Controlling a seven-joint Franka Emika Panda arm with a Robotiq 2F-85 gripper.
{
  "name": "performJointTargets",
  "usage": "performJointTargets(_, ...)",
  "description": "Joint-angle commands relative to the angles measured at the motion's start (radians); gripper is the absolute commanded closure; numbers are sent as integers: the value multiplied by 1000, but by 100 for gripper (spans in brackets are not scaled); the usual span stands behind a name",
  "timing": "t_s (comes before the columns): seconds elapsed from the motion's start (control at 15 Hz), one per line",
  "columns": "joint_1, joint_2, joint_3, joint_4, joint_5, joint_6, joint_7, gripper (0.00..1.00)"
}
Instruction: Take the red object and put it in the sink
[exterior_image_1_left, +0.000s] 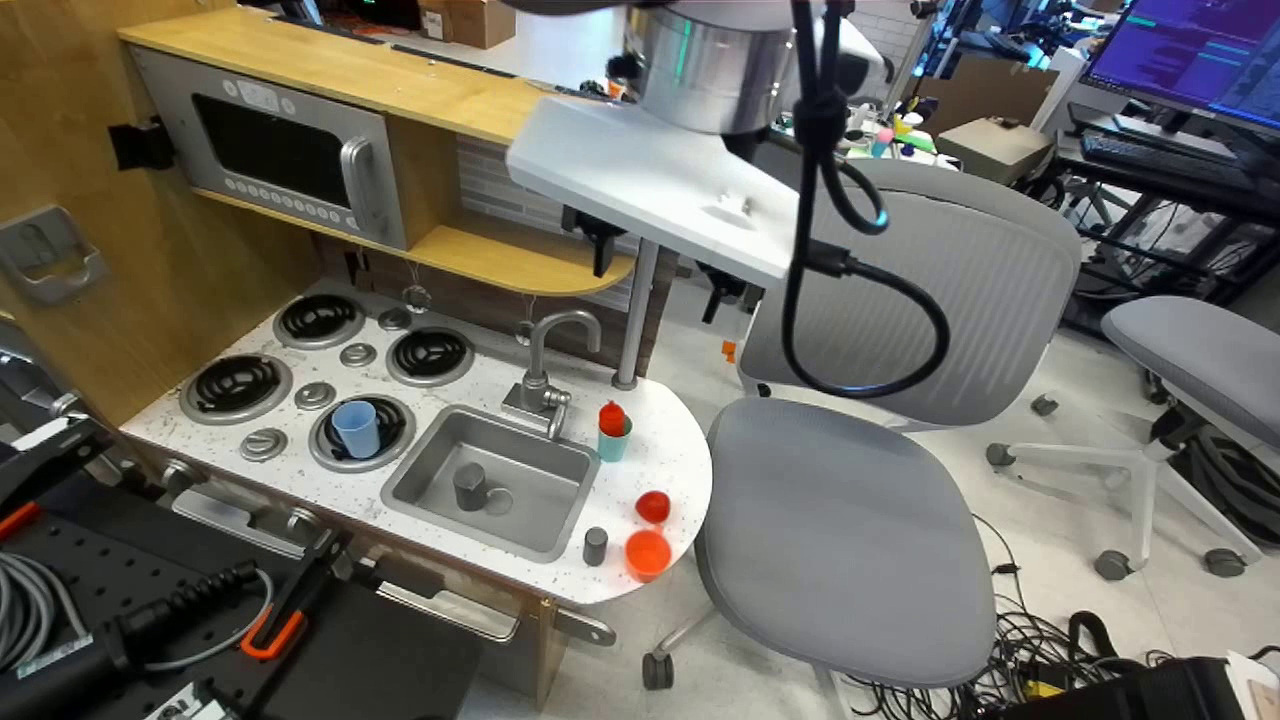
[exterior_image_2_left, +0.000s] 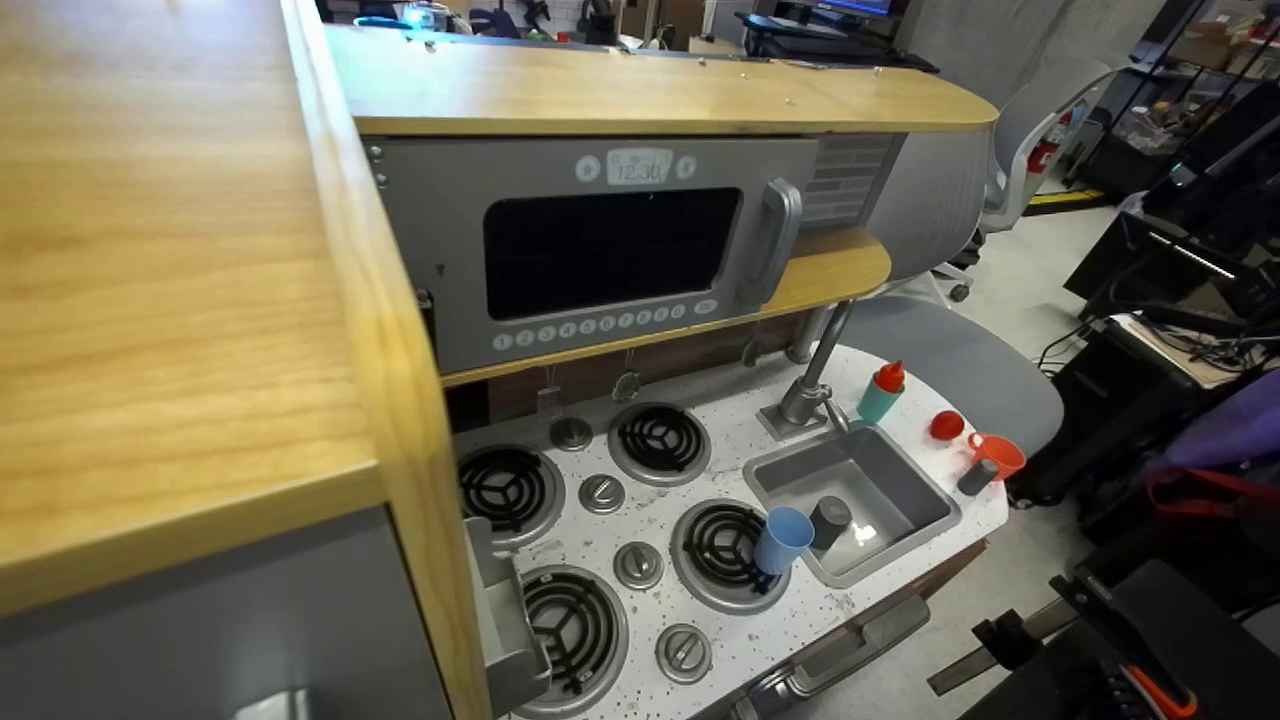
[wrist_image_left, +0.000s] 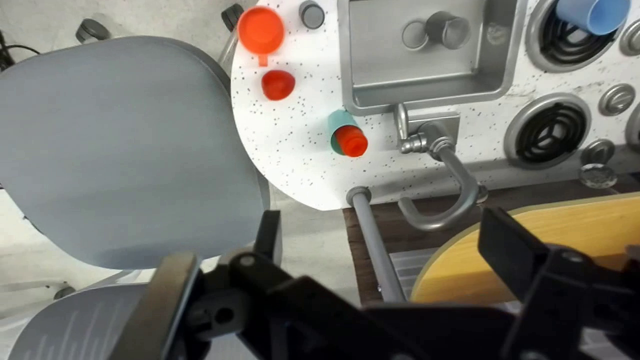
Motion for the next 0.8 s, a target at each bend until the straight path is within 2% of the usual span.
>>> performJointTargets(0.0,-91,153,62,168,57,-6,-22,0)
performJointTargets(0.2,-129,250,94,250,16,-2,7,0)
performJointTargets(0.73,-173,476,154,411,-117,-1,-12,0)
